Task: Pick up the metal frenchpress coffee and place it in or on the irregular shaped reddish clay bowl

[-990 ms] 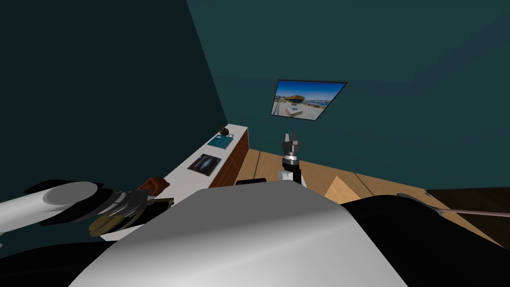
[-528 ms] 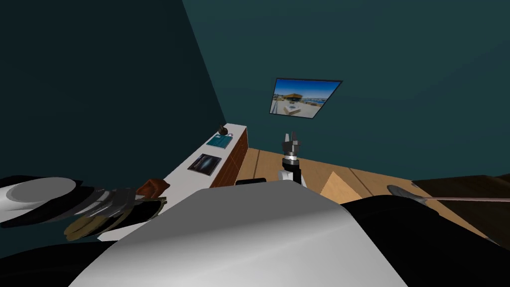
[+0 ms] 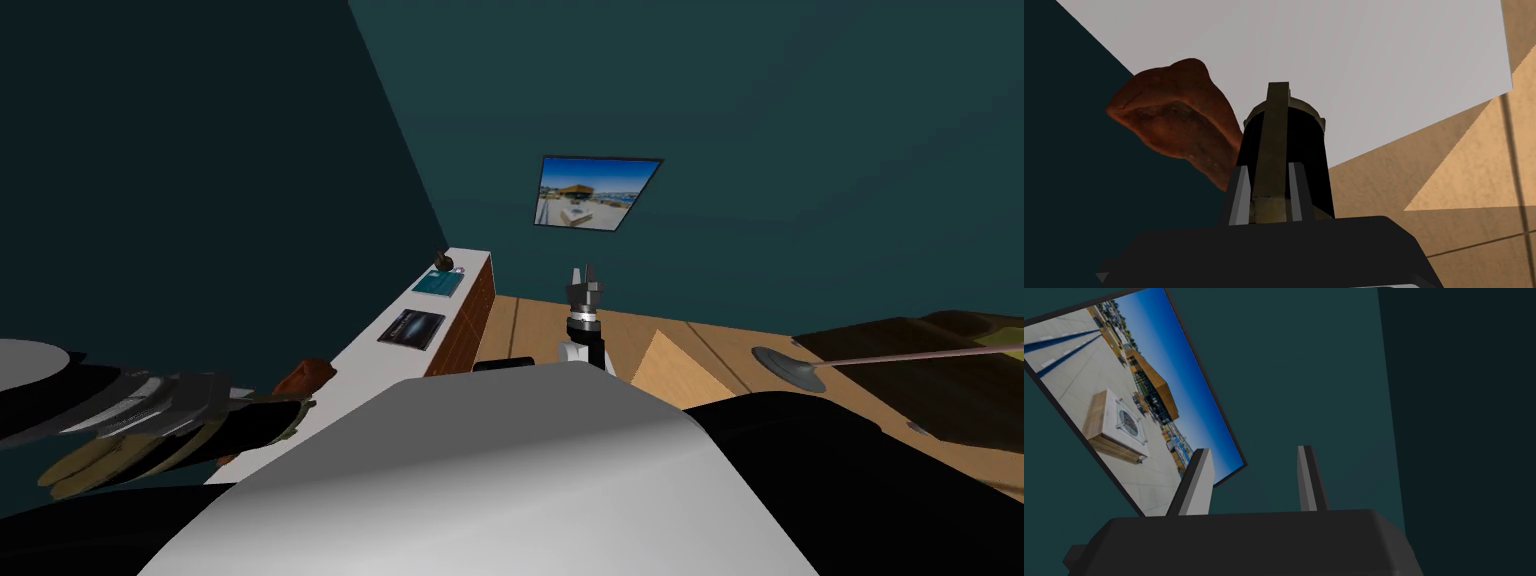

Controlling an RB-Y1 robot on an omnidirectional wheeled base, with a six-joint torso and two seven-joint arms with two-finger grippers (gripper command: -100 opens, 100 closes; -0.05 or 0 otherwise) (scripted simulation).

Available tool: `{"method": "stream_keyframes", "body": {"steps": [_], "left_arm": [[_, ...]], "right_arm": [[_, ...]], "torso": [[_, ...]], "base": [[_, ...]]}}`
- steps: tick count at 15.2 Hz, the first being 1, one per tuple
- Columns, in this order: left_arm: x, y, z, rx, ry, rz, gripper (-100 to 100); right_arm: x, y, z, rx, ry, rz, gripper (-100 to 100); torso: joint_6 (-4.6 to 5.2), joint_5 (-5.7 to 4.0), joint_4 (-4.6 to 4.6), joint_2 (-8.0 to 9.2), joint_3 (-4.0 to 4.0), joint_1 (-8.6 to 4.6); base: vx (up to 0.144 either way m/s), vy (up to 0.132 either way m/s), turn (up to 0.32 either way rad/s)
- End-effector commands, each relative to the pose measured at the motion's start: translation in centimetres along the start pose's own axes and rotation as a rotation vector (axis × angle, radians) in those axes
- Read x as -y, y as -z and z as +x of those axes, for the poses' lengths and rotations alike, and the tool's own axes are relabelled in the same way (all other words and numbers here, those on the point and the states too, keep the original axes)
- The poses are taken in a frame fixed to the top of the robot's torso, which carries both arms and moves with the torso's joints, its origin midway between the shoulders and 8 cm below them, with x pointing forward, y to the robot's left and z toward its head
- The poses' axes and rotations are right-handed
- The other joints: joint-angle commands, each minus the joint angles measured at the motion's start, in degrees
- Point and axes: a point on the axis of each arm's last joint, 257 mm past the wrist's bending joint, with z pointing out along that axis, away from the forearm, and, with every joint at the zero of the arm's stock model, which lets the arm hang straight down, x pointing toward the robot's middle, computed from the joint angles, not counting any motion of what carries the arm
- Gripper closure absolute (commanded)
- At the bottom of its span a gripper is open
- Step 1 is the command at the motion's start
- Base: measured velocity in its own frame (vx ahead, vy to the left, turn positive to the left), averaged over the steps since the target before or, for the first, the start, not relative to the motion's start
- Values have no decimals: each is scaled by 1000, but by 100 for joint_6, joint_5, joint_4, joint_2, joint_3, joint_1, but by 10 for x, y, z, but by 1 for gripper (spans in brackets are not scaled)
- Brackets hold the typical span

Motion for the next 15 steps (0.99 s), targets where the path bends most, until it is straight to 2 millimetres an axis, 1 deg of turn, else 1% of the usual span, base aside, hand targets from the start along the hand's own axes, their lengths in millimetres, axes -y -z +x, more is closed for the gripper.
{"method": "stream_keyframes", "body": {"steps": [1, 4, 7, 12, 13, 14, 15], "left_arm": [[14, 18, -6, 9, 22, 24, 100], [27, 39, -12, 16, 51, 45, 100], [39, 60, -16, 20, 80, 66, 100], [56, 93, -21, 18, 122, 98, 100], [61, 104, -21, 16, 136, 110, 100], [61, 104, -21, 16, 136, 110, 100], [63, 109, -21, 15, 142, 115, 100]], "right_arm": [[0, 0, 0, 0, 0, 0, 0], [0, 0, 0, 0, 0, 0, 0], [0, 0, 0, 0, 0, 0, 0], [0, 0, 0, 0, 0, 0, 0], [0, 0, 0, 0, 0, 0, 0], [0, 0, 0, 0, 0, 0, 0], [0, 0, 0, 0, 0, 0, 0]], "torso": [[0, 0, 0, 0, 0, 0], [13, 3, 2, -17, -8, 65], [21, -2, 1, -34, -16, 92], [20, -22, 4, -40, -18, 70], [20, -26, 5, -38, -16, 65], [21, -34, 7, -33, -13, 60], [19, -35, 8, -31, -11, 55]], "base": [[-86, 72, -123], [-85, 77, -131], [-77, 85, -141], [-77, 61, -129], [-97, 64, -147], [-92, 66, -110], [-73, 58, -80]]}}
